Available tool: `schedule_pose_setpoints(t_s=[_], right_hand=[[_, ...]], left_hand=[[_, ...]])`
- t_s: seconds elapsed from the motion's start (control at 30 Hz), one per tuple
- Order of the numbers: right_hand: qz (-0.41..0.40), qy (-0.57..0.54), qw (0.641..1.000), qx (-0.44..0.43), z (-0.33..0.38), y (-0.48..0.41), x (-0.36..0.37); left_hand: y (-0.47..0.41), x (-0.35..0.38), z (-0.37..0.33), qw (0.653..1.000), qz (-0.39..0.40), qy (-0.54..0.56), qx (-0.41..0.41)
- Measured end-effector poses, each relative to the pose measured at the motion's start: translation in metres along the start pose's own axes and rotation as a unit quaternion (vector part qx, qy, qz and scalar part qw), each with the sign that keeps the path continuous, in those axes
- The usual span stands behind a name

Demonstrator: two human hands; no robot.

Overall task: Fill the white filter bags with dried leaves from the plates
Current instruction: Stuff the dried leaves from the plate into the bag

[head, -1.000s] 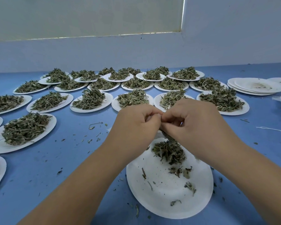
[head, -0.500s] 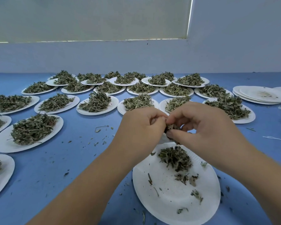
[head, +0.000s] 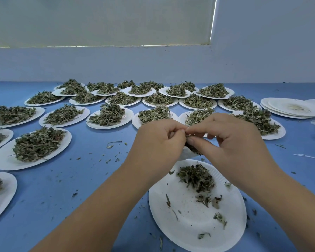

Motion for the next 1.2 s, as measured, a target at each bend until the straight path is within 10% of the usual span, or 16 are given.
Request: schedule_pose_setpoints(t_s=[0.47,0.73,1.0,1.2], right_hand=[[0.029,0.033,0.999,-0.027,0.002,0.001,0.005],[-0.031,-0.06,0.993,0.094,0.0,-0.007,-0.018],[0.169,-0.089,0.954,0.233,-0.006,-0.005,-0.016],[0.072,-0.124,0.968,0.206,-0.002,-0.002,-0.006]], left_hand=[[0.0,0.0,-0.001,1.0,-0.025,-0.004,-0.01],[-0.003,-0.004,0.001,0.999,-0.033,-0.008,-0.018],[-0.005,-0.008,0.004,0.998,-0.062,0.007,-0.03],[-0.005,-0.006,0.006,0.997,-0.068,0.004,-0.021]])
Point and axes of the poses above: each hand's wrist, its own y-axis away from the middle knuckle, its own x-axis out of the palm, z = x × y, the point moved 1 cm from there along -y, towards the middle knuckle, and after that the axes turned 6 degrees about -y, right-handed, at the moved point
